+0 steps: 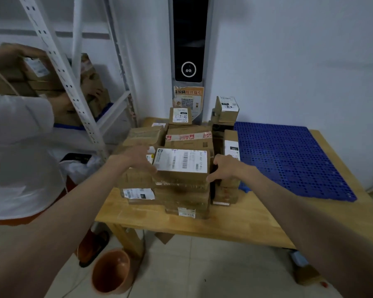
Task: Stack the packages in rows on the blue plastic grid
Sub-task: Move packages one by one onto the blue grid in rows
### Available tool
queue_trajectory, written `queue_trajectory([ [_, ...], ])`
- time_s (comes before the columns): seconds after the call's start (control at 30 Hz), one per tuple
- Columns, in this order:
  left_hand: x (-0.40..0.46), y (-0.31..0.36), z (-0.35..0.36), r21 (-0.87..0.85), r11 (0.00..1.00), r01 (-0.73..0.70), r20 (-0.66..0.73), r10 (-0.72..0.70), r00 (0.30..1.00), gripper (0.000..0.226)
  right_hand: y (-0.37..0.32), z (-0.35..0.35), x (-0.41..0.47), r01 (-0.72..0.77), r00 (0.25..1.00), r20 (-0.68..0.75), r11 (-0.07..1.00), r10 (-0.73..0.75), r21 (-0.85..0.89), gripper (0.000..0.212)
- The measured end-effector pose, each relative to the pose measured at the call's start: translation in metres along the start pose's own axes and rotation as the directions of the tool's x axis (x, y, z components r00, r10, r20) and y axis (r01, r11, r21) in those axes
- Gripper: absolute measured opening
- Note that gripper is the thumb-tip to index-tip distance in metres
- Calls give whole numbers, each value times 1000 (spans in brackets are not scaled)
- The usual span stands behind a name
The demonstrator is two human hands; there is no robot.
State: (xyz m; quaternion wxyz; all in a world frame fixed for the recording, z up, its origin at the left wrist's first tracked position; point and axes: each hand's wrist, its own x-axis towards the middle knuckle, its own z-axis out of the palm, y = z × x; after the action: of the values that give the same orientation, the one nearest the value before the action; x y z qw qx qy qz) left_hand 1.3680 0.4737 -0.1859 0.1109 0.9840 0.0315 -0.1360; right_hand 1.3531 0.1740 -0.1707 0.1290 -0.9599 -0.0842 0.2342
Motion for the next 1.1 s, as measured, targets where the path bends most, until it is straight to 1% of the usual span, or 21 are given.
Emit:
queue_trajectory([
  [0.07, 14, -3, 6, 19, 1000, 13, 43, -14, 999, 117, -2, 6, 12, -48, 998, 36, 999, 47, 9, 95],
  [0.13, 25, -4, 13, 21, 1000, 5, 105, -7, 994, 124, -5, 9, 19, -78, 995, 65, 997, 76, 20, 107],
  [0.2, 34, -4, 20, 11, 1000, -16, 151, 14, 988, 123, -6, 12, 25, -96, 992, 85, 993, 89, 74, 115],
  [0.3, 41, -2, 30, -110, 992, -61, 197, 82, 977, 118, -8, 16, 31, -104, 991, 103, 984, 89, 143, 117],
  [0.4, 42, 0, 37, -194, 978, -72, 180, 107, 978, 122, -9, 21, 37, -99, 990, 118, 964, 72, 246, 113],
  [0.47, 41, 1, 40, -232, 970, -74, 151, 112, 982, 120, -8, 23, 41, -94, 992, 111, 943, 62, 319, 99],
  [0.53, 37, 0, 42, -266, 961, -80, 120, 115, 986, 112, -9, 24, 42, -69, 995, 89, 937, 40, 343, 77],
  [0.57, 34, 0, 43, -282, 956, -82, 111, 117, 987, 108, -10, 24, 41, -57, 996, 81, 938, 31, 342, 71],
  [0.63, 30, 2, 41, -295, 952, -86, 110, 123, 986, 105, -10, 23, 37, -45, 998, 61, 939, 26, 340, 70],
  [0.73, 22, 11, 31, -262, 958, -113, 106, 145, 984, 107, -6, 18, 27, -43, 999, 16, 941, 40, 336, 70],
  [0.83, 17, 29, 8, -198, 963, -184, 129, 212, 969, 107, 1, 3, 13, -38, 998, -25, 937, 50, 349, 54],
  [0.9, 14, 49, -14, -118, 967, -228, 154, 244, 957, 107, 11, -11, 2, -35, 996, -58, 927, 61, 372, 47],
  [0.97, 13, 73, -35, -47, 957, -285, 131, 289, 948, 107, 24, -25, -10, -44, 991, -99, 920, 90, 390, 50],
  [1.03, 13, 101, -51, -70, 936, -345, 100, 350, 931, 97, 42, -38, -24, -57, 979, -153, 903, 134, 425, 61],
  [1.1, 13, 133, -59, -90, 901, -424, 72, 431, 900, 84, 64, -47, -41, -70, 962, -201, 882, 183, 467, 70],
])
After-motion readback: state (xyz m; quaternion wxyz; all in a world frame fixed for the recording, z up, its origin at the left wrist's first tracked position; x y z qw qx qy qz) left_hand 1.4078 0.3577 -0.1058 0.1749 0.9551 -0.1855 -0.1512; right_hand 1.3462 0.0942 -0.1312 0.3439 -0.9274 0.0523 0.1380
